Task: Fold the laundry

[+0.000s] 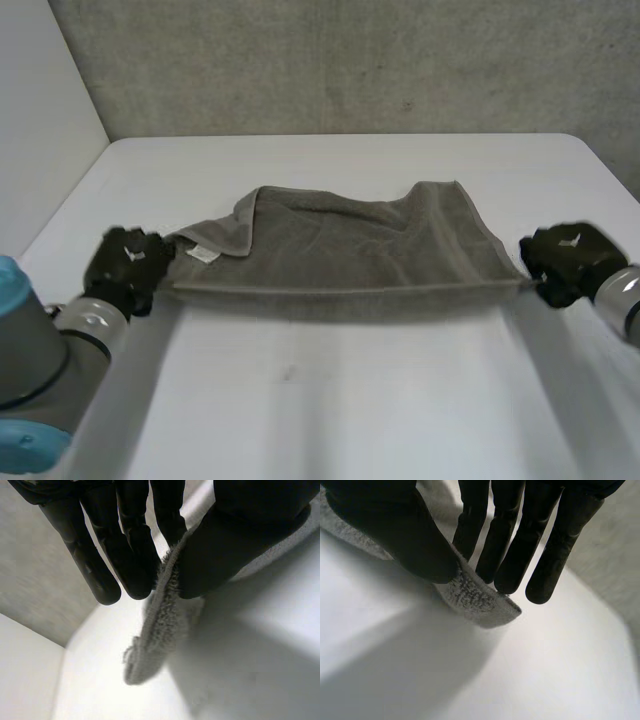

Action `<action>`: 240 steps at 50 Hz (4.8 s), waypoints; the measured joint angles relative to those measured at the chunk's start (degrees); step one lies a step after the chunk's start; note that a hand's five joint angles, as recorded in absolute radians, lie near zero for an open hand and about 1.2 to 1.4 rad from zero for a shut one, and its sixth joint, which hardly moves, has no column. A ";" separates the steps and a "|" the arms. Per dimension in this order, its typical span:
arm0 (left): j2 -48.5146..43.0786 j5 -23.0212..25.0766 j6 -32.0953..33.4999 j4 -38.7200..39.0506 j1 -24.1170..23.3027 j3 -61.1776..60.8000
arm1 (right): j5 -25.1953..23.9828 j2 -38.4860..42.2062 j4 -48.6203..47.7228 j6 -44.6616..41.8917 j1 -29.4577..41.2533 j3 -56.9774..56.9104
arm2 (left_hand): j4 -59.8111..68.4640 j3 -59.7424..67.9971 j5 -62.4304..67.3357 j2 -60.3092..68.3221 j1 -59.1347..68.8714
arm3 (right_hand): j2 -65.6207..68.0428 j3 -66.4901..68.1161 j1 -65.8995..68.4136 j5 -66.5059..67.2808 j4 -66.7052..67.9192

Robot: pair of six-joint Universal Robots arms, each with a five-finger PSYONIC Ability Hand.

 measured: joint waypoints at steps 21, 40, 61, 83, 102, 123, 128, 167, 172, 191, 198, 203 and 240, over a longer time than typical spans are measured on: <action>18.83 -0.20 -0.45 -33.53 -0.77 35.03 | 0.27 -12.47 35.65 -7.00 -0.20 -41.28 | 0.26 0.22 0.81 0.21 1.09 | 0.05 0.26 0.00 0.07 0.01; -13.69 -0.80 3.10 -35.27 -1.21 53.80 | 16.30 14.88 25.80 -14.61 10.84 -53.90 | 0.27 0.24 0.91 0.22 1.44 | 0.05 0.27 0.00 0.10 0.02; -6.16 -7.52 -9.72 -13.37 -3.11 66.83 | 18.35 2.52 -7.00 -9.16 12.17 -48.74 | 0.27 0.25 1.05 0.23 1.93 | 0.05 0.27 0.00 0.30 0.02; -6.71 -3.14 -8.02 -7.33 -1.81 15.12 | 6.46 5.25 7.06 -12.90 10.69 -14.12 | 0.27 0.25 1.05 0.23 1.94 | 0.05 0.27 0.00 0.38 0.02; 20.96 13.77 15.00 -38.71 6.11 -0.69 | 2.08 -15.75 35.20 -30.48 0.12 -5.69 | 0.27 0.25 1.05 0.23 1.94 | 0.05 0.27 0.00 0.41 0.02; -16.33 4.14 9.19 -16.20 1.72 28.30 | 15.70 19.57 -1.02 -17.18 12.21 -24.87 | 0.27 0.25 1.05 0.23 1.94 | 0.05 0.27 0.00 0.54 0.02; -23.19 3.21 7.28 -12.44 0.21 36.19 | 16.71 25.89 -8.97 -17.80 14.48 -29.66 | 0.28 0.25 1.05 0.23 1.94 | 0.05 0.27 0.00 0.56 0.02; -2.29 -3.94 -10.05 -9.63 -5.96 24.33 | 12.07 7.74 -0.62 1.77 12.67 -21.48 | -59.23 -59.19 -56.72 -59.35 -56.31 | -54.50 -55.61 -43.55 -52.95 -54.92; 2.06 -3.90 -16.66 -7.82 -6.19 18.53 | 8.69 6.02 11.40 5.99 9.14 -19.37 | -59.23 -59.19 -56.72 -59.36 -56.31 | -54.50 -55.61 -43.56 -52.96 -54.92; 2.73 -4.04 -22.71 -4.13 -5.25 11.33 | -1.18 8.55 0.26 4.72 -1.03 -4.92 | -59.35 -59.38 -56.72 -59.44 -56.31 | -32.99 -33.03 -26.21 -33.08 -33.74; 2.54 -4.03 -22.60 -3.76 -5.28 10.70 | -0.96 11.85 -6.62 4.66 -2.10 -4.38 | -59.35 -59.38 -56.72 -59.47 -56.32 | -27.38 -27.51 -21.38 -27.85 -28.24; 2.53 -4.03 -22.59 -3.17 -5.46 10.32 | -0.81 14.16 -7.64 3.39 -3.12 -5.06 | -59.35 -59.38 -56.72 -59.53 -56.43 | -22.74 -23.08 -17.59 -23.71 -23.74; 2.91 -4.11 -22.61 -2.92 -5.93 9.81 | 10.53 1.57 -6.82 -7.21 -1.54 -12.65 | -59.35 -59.38 -56.72 -59.59 -56.43 | -0.03 0.25 -1.69 -0.23 0.00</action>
